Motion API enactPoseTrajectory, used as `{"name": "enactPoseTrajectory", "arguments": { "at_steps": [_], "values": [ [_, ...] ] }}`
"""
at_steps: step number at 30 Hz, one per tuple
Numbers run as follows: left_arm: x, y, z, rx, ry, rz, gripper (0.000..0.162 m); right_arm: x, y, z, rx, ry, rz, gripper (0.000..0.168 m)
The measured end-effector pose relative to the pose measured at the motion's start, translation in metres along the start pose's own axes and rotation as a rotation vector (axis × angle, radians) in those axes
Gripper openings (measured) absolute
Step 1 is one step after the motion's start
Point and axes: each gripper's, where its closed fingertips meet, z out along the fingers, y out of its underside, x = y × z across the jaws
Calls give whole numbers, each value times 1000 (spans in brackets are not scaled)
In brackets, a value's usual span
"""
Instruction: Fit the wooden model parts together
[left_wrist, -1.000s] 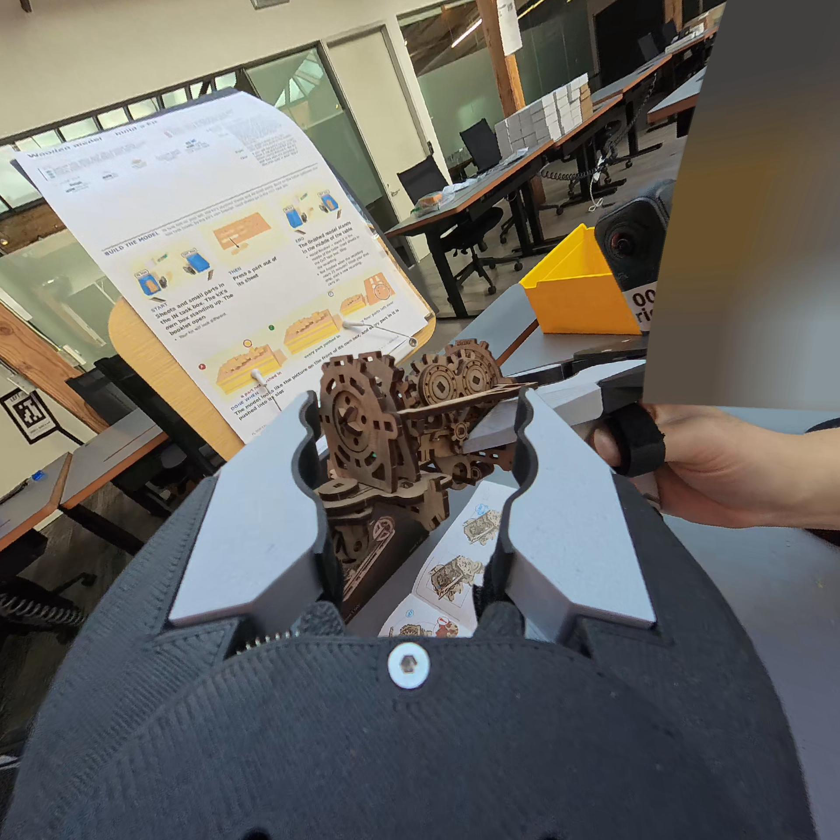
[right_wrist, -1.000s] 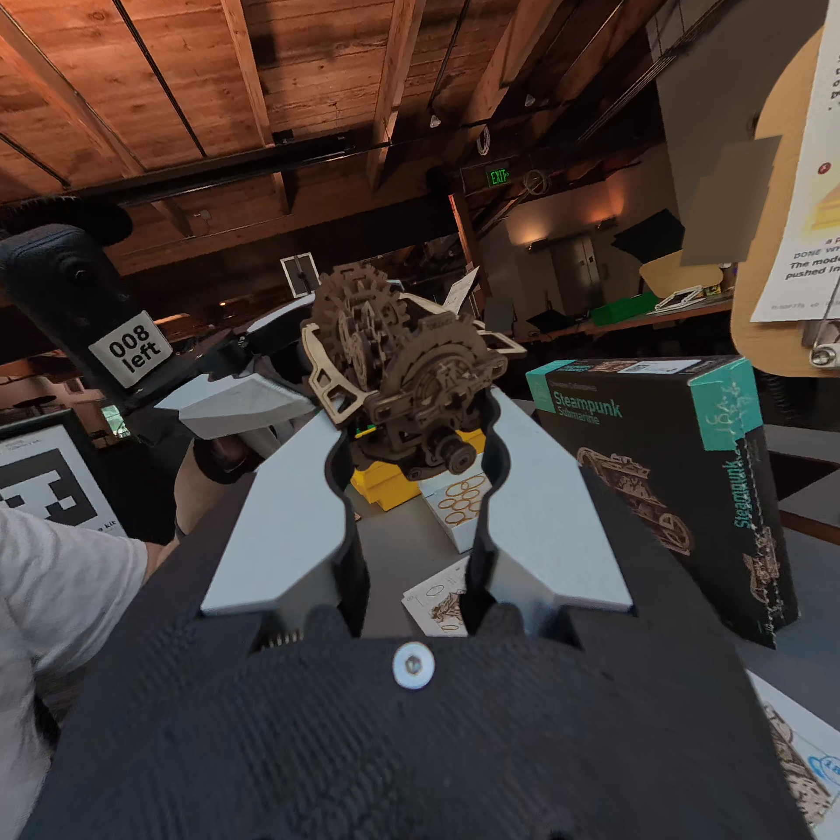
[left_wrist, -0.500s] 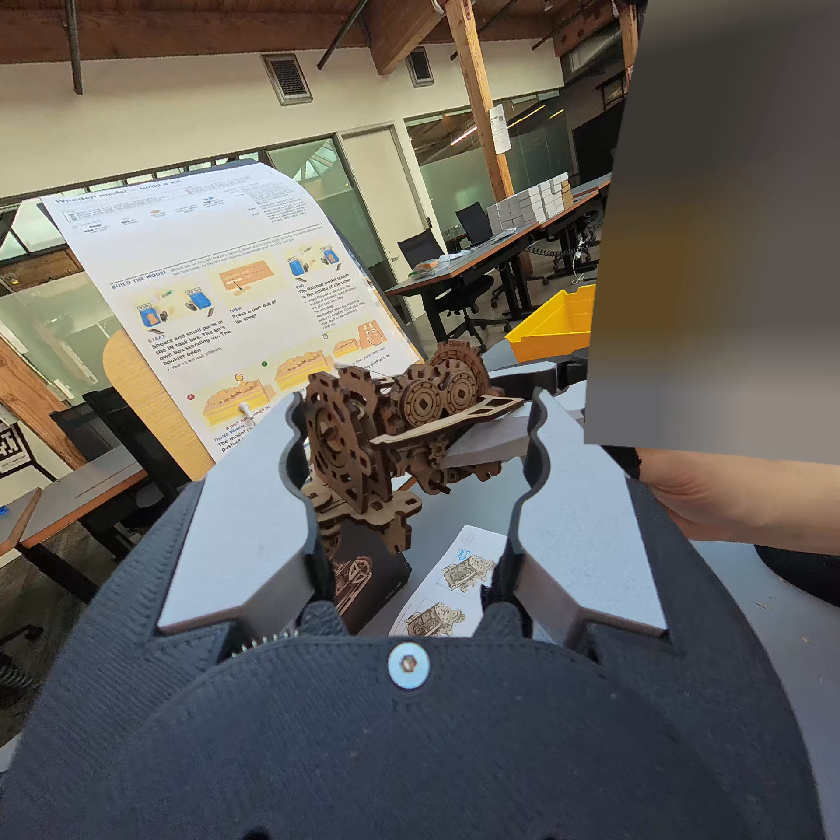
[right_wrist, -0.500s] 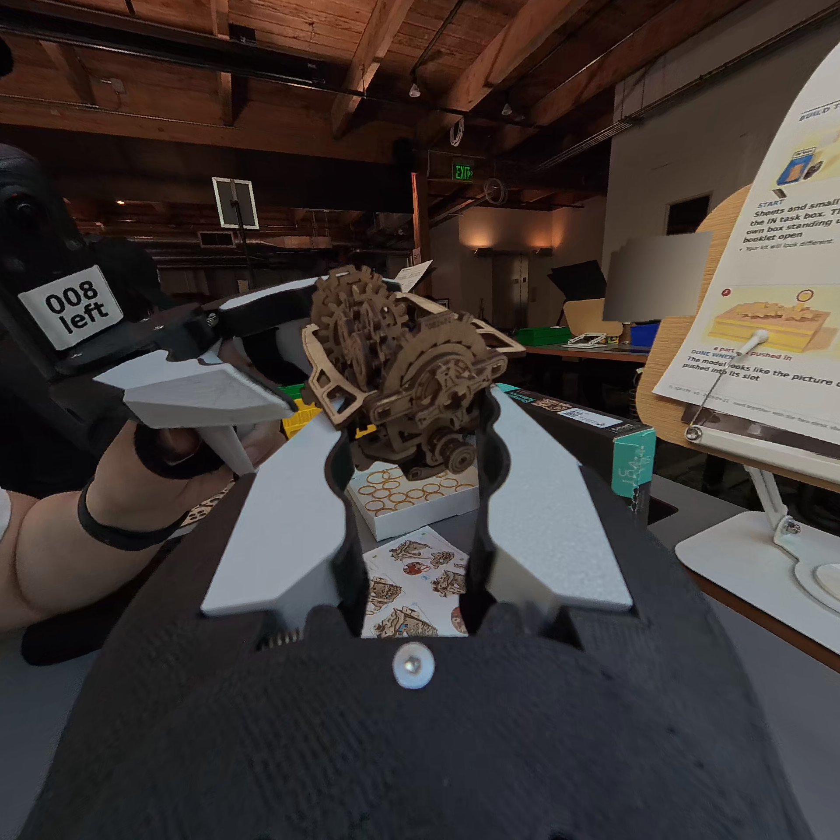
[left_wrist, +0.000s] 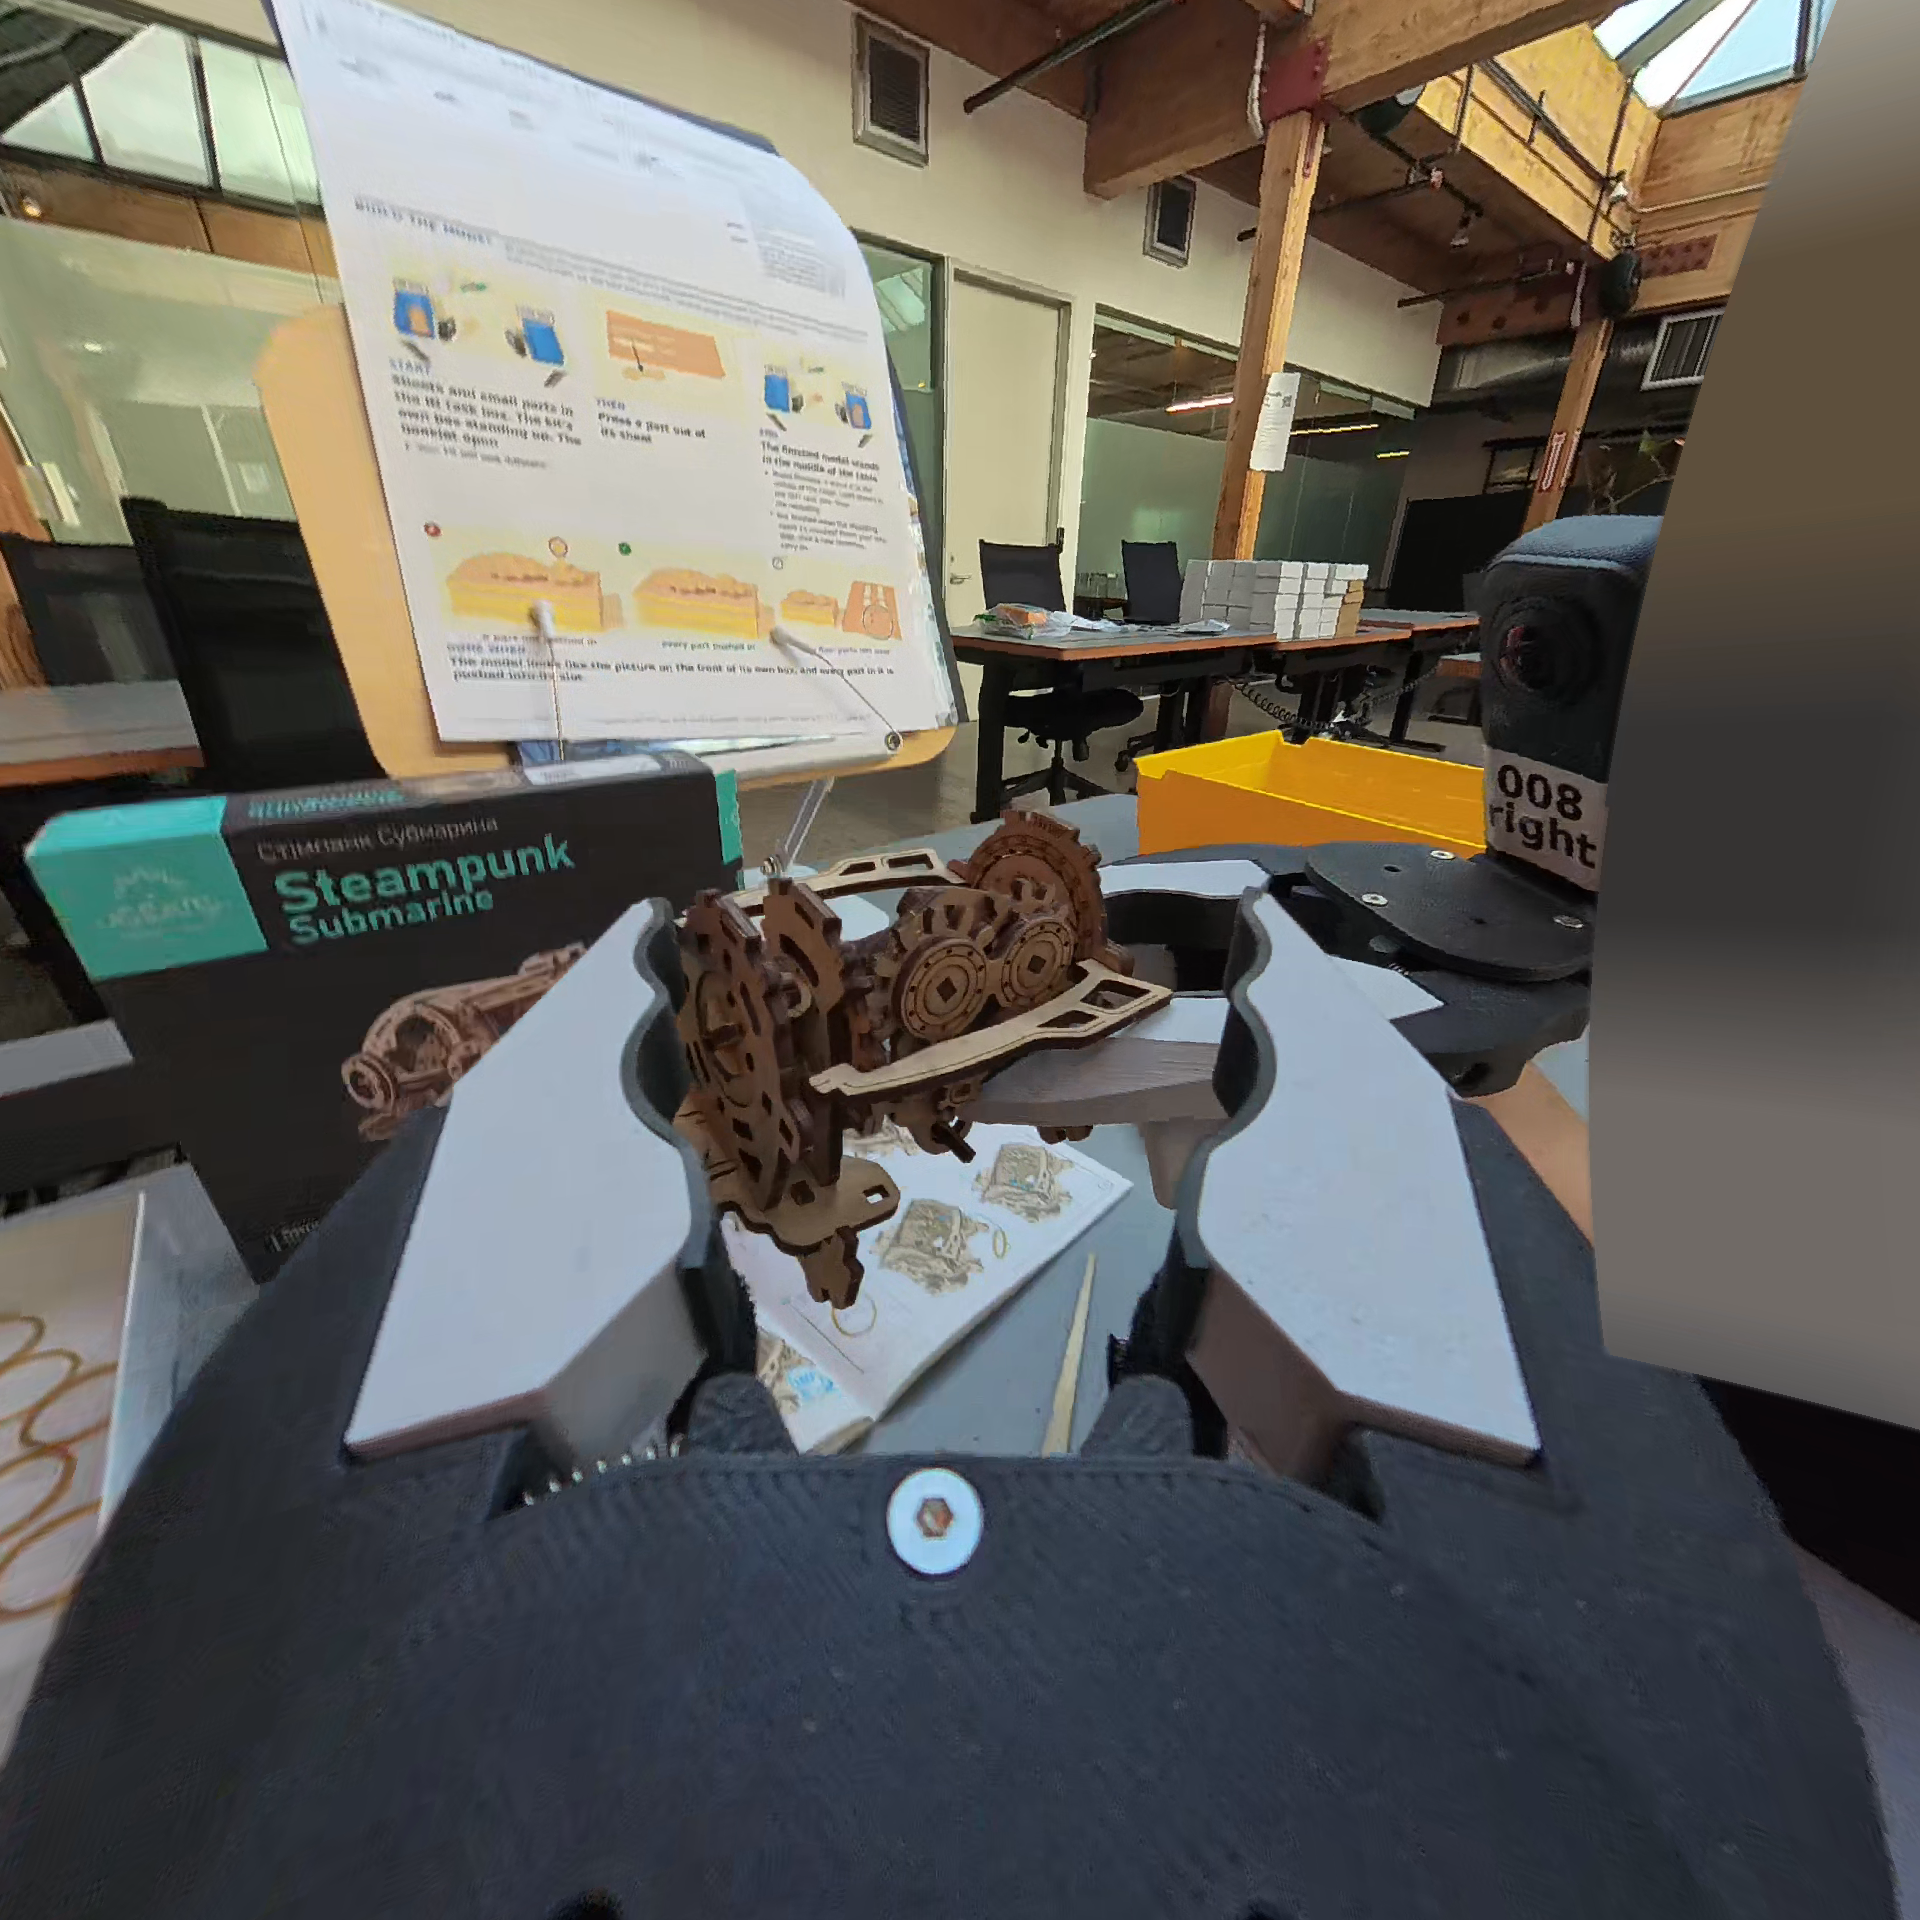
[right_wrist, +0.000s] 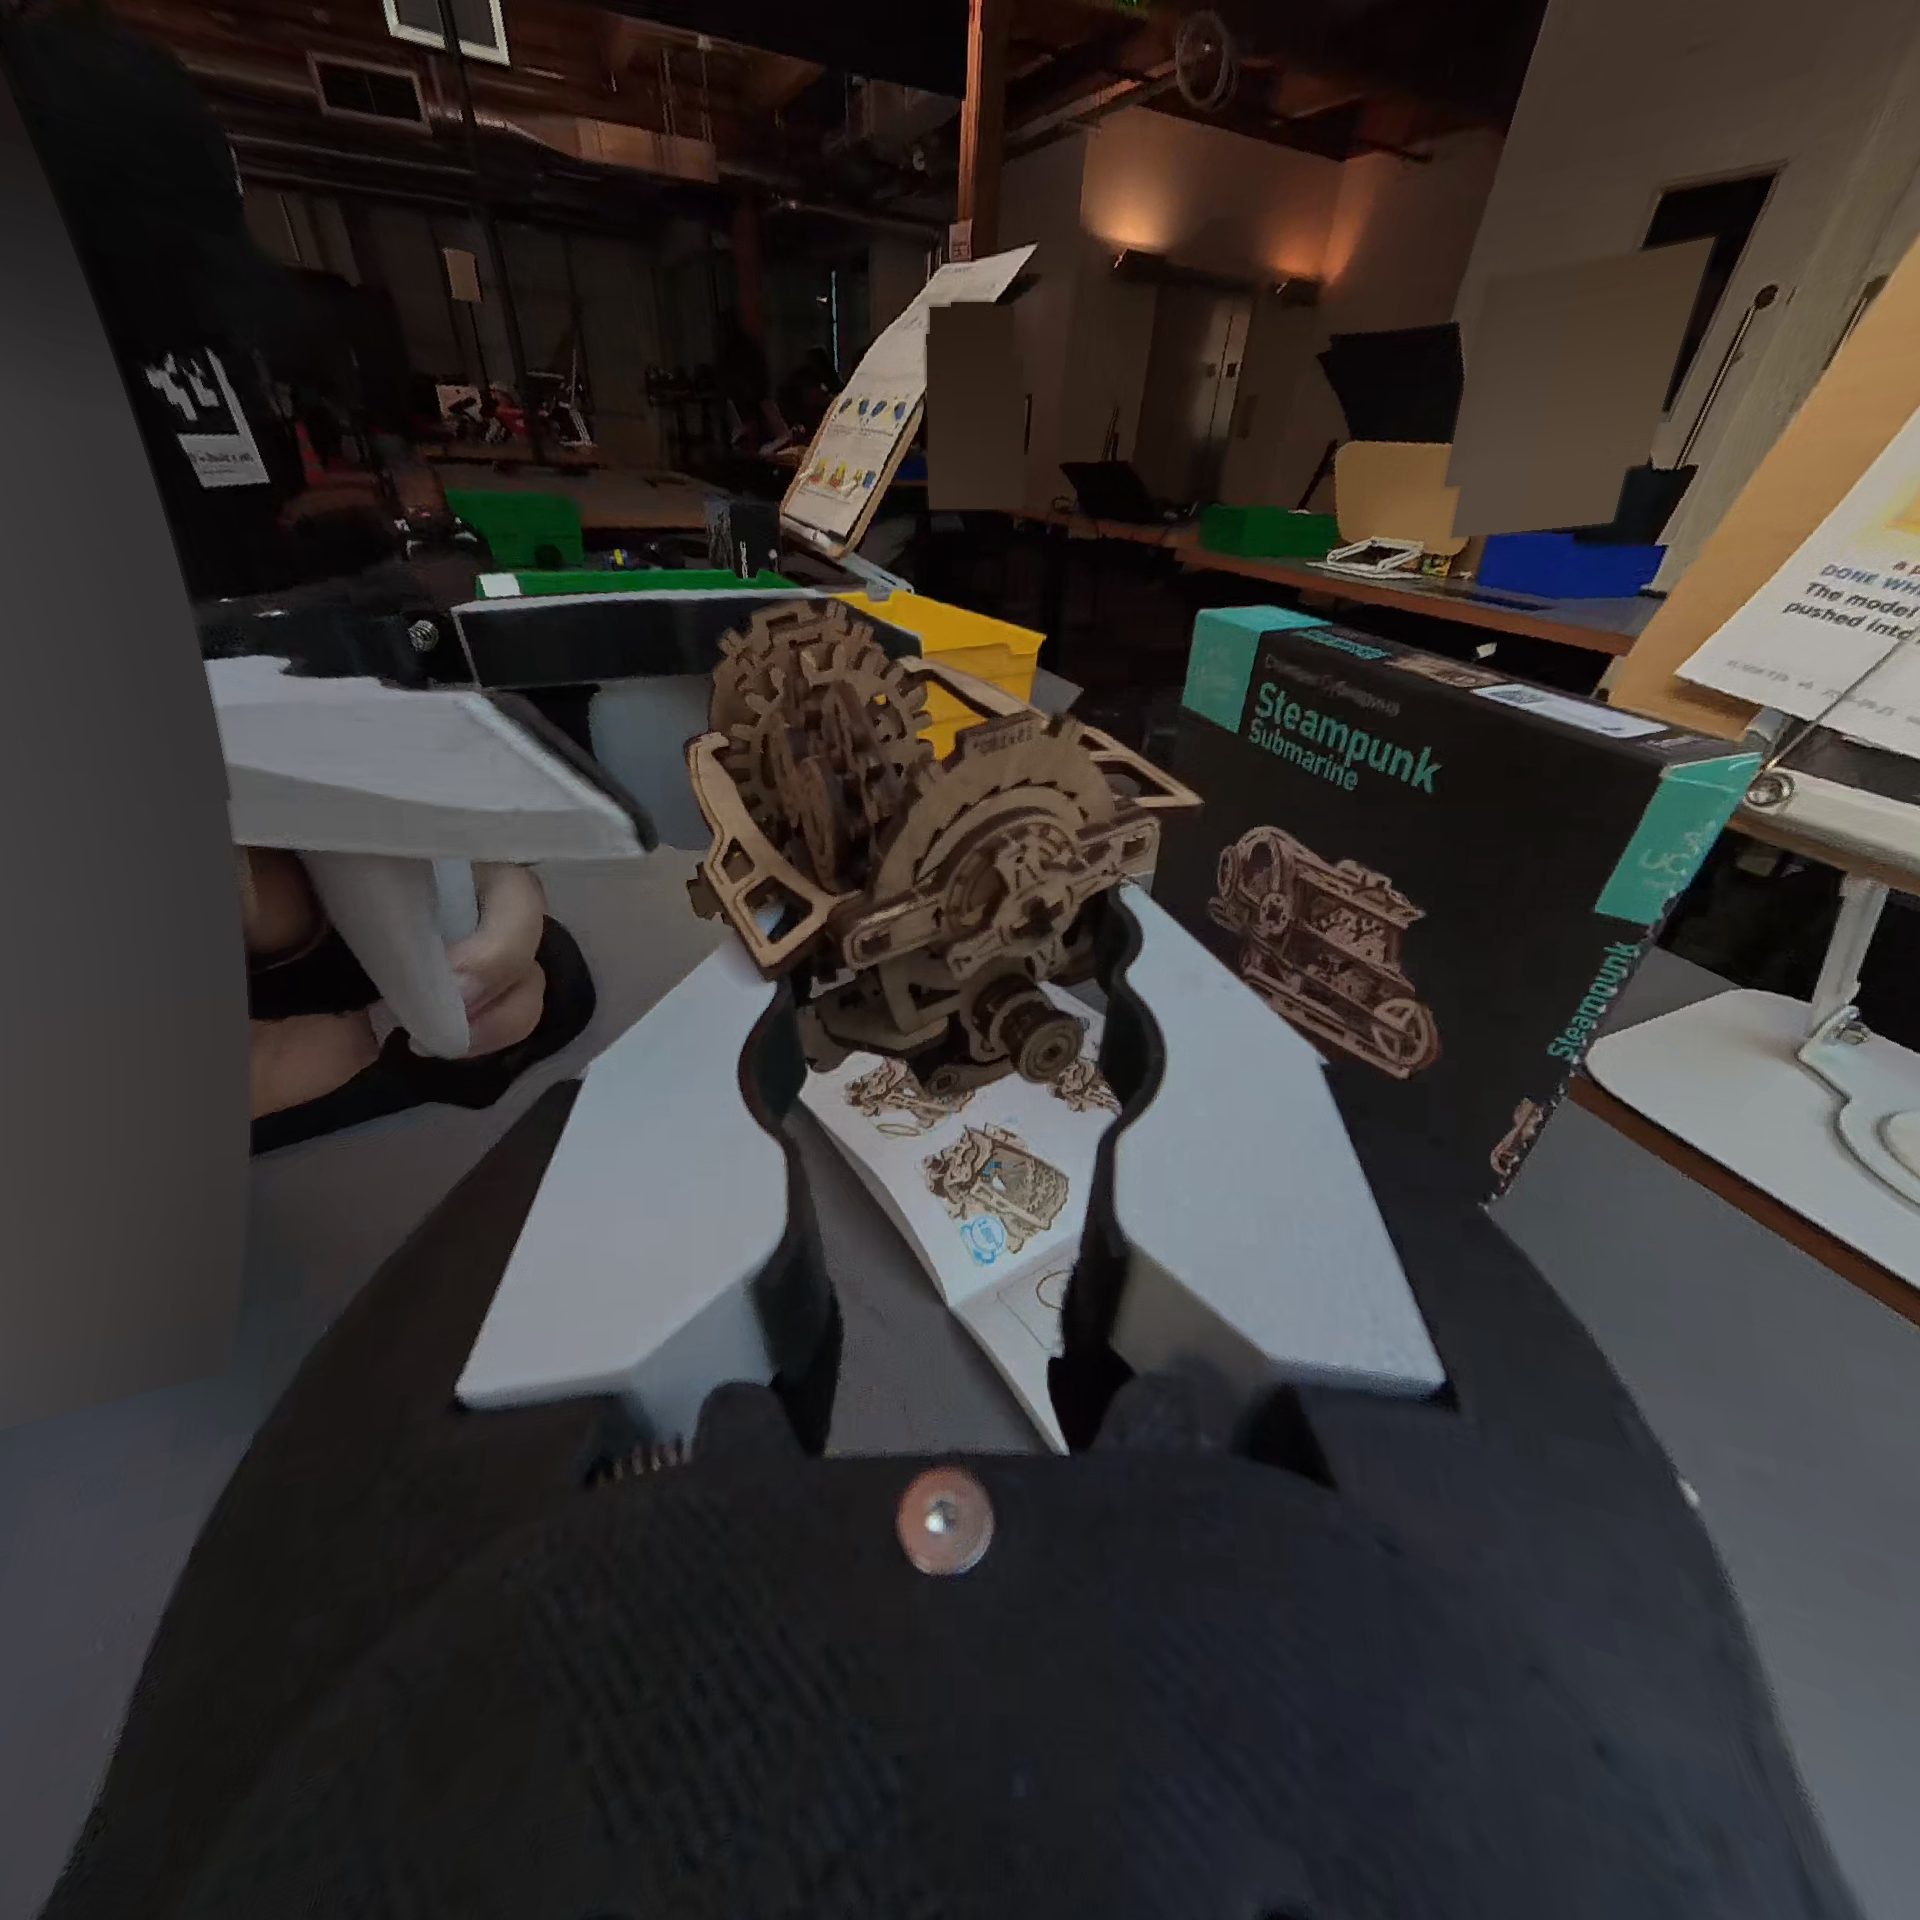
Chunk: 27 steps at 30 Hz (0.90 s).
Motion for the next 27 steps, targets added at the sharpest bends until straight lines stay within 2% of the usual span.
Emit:
{"name": "enactPoseTrajectory", "arguments": {
  "at_steps": [6,10,15,17,21,27],
  "values": [
    [13,49,-33,-53,-10,-203,105,-36,50,-14,-181,36,-30,54],
    [14,76,-42,-123,-17,-298,108,-44,76,-16,-280,55,-67,55],
    [7,100,-48,-190,-34,-408,105,-49,99,-13,-387,44,-61,55],
    [3,100,-51,-178,-34,-434,96,-49,101,-12,-391,39,-62,55],
    [0,98,-55,-187,-14,-483,91,-49,102,-12,-392,21,-42,55],
    [-12,95,-67,-215,19,-617,74,-55,102,-9,-388,3,-91,55]
  ]
}}
